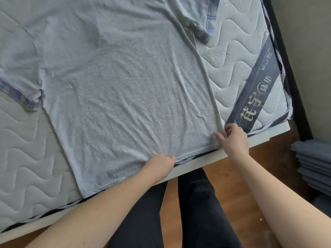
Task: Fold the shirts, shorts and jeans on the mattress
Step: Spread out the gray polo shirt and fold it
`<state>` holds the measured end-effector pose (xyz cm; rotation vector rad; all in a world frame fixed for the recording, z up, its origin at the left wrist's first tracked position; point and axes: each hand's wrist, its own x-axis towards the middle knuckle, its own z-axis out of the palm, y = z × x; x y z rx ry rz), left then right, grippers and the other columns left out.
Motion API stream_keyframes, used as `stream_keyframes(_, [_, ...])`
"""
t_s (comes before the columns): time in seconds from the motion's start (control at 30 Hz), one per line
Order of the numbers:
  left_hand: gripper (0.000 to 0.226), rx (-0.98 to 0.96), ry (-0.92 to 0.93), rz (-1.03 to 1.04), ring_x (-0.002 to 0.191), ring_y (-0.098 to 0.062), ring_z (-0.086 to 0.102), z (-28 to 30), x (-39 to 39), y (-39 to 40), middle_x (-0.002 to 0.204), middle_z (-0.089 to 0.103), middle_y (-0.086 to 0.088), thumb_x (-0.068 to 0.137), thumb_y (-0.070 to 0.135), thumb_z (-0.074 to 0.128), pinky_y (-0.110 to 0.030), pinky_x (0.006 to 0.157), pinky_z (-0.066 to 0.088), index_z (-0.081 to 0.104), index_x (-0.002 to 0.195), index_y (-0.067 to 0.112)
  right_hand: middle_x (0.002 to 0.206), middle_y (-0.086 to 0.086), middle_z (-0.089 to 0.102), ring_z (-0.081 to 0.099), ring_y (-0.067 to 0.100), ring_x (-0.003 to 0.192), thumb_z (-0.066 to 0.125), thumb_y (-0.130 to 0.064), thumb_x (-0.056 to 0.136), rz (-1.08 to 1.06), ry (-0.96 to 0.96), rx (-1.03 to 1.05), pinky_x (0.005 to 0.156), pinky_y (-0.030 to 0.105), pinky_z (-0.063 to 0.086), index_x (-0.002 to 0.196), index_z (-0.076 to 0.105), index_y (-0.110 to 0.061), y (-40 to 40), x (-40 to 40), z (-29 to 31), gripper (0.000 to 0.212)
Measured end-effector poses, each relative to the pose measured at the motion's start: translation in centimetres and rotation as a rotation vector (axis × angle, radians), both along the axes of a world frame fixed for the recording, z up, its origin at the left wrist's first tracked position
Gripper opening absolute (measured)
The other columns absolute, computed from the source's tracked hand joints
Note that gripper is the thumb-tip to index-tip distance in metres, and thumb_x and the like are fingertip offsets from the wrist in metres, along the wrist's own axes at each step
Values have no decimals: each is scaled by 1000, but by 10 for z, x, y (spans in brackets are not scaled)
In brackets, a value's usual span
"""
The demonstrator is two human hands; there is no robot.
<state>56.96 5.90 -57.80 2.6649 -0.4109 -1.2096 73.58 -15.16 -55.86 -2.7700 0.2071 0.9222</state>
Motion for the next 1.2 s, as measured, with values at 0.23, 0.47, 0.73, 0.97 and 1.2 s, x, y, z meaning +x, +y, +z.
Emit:
stream_keyframes(0.23, [46,-99,238,7,87,-30,63,3,55,8,95,67,-11,103,48,34,-33,60,36,61,91,12,120,0,58,51,23,115,63,-45,90,-46,-127,186,101,43,40,132,49,-21,53,51,-7,50])
stream_keyframes(0.47, [28,-193,-257,441,112,-30,58,7,181,74,119,61,-10,99,32,48,-40,89,46,59,118,15,123,-1,56,58,18,109,66,-41,90,-164,-79,512,97,40,48,145,39,-19,121,144,-18,65])
stream_keyframes(0.73, [66,64,-403,544,141,-22,32,-16,298,168,156,32,-1,91,42,60,-37,110,31,34,150,28,120,-2,54,57,16,93,68,-47,85,-601,-89,657,80,31,46,143,37,-17,187,261,-18,72])
stream_keyframes(0.97, [70,111,-423,603,149,-21,15,-26,378,225,164,12,0,96,47,50,-40,118,16,19,156,27,64,-3,48,47,19,63,70,-35,82,-582,-47,636,49,24,34,72,57,-19,209,307,-19,24])
stream_keyframes(1.2, [77,175,-293,674,151,-30,0,-26,443,258,165,-4,-6,95,55,44,-46,120,7,6,157,28,79,-7,59,58,12,76,51,-22,89,-315,-76,883,61,31,55,89,57,-20,238,312,16,7])
